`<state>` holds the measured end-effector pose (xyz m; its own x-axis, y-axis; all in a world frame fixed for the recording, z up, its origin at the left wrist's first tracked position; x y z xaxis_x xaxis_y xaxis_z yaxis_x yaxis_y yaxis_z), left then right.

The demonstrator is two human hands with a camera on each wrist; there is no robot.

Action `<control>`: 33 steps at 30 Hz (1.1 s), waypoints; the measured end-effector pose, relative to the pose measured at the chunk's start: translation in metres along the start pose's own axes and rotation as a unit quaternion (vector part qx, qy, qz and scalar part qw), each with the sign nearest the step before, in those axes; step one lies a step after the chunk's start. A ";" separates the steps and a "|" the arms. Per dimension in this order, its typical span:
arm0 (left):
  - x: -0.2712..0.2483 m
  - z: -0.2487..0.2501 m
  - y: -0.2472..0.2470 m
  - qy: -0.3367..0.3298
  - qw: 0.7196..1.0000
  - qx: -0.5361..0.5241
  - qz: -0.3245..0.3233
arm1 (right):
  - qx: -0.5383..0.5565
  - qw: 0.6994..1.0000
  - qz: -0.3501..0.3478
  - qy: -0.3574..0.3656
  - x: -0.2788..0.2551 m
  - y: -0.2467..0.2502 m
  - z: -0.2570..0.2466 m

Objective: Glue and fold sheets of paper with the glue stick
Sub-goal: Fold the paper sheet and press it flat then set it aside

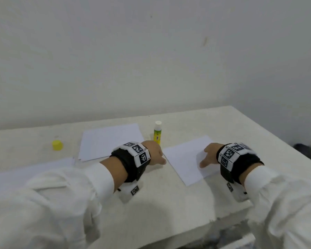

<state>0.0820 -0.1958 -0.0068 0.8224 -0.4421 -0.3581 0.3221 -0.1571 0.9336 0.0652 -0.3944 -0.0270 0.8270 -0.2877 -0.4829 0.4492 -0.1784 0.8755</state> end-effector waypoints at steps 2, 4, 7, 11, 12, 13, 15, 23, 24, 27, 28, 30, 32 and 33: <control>0.011 0.025 -0.008 -0.001 1.000 0.010 -0.014 | -0.014 0.999 -0.035 0.006 -0.003 -0.016 0.018; 0.021 0.039 -0.017 0.010 1.000 0.002 -0.028 | -0.006 0.999 -0.037 0.001 -0.007 -0.023 0.029; 0.031 0.049 -0.025 0.027 0.999 0.014 -0.037 | 0.026 0.999 -0.023 -0.021 -0.005 -0.029 0.034; 0.037 0.047 -0.027 0.053 0.997 0.045 -0.040 | 0.022 0.999 -0.019 -0.038 0.011 -0.035 0.035; 0.039 0.046 -0.027 0.058 0.996 0.048 -0.039 | 0.024 0.999 -0.015 -0.041 0.015 -0.035 0.036; 0.039 0.047 -0.026 0.062 0.996 0.049 -0.041 | 0.023 0.999 -0.016 -0.041 0.017 -0.036 0.035; 0.041 0.049 -0.023 0.061 0.997 0.044 -0.036 | 0.017 0.999 -0.014 -0.031 0.012 -0.035 0.032; 0.038 0.056 -0.018 0.056 0.997 0.028 -0.034 | 0.003 1.000 -0.006 -0.019 0.019 -0.038 0.030; 0.039 0.057 -0.017 0.056 0.998 0.021 -0.030 | 0.002 1.000 -0.006 -0.019 0.018 -0.037 0.029; 0.038 0.060 -0.017 0.052 0.997 -0.043 -0.022 | 0.012 1.000 -0.007 -0.023 0.016 -0.035 0.030; 0.036 0.062 -0.016 0.048 0.995 -0.085 -0.013 | 0.022 0.999 -0.007 -0.023 0.015 -0.035 0.030; 0.033 0.062 -0.008 0.044 0.983 -0.177 0.031 | 0.040 0.999 -0.005 -0.020 0.014 -0.034 0.031; 0.026 0.054 -0.002 0.070 0.957 -0.270 0.080 | 0.048 0.999 -0.001 -0.012 0.010 -0.033 0.030; 0.023 0.047 -0.003 0.092 0.935 -0.331 0.090 | 0.053 0.999 0.003 -0.007 0.007 -0.031 0.029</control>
<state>0.0778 -0.2475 -0.0174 0.9383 -0.2400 -0.2489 0.3403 0.5132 0.7879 0.0466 -0.4183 -0.0582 0.8246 -0.3013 -0.4788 0.4059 -0.2744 0.8718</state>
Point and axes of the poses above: each hand's wrist, its own x-axis towards the middle knuckle, its own y-axis out of the back of the hand, z = x × y, the point moved 10 cm from there along x, towards the middle knuckle, and after that the axes turned 9 degrees about x, right-handed, at the moved point
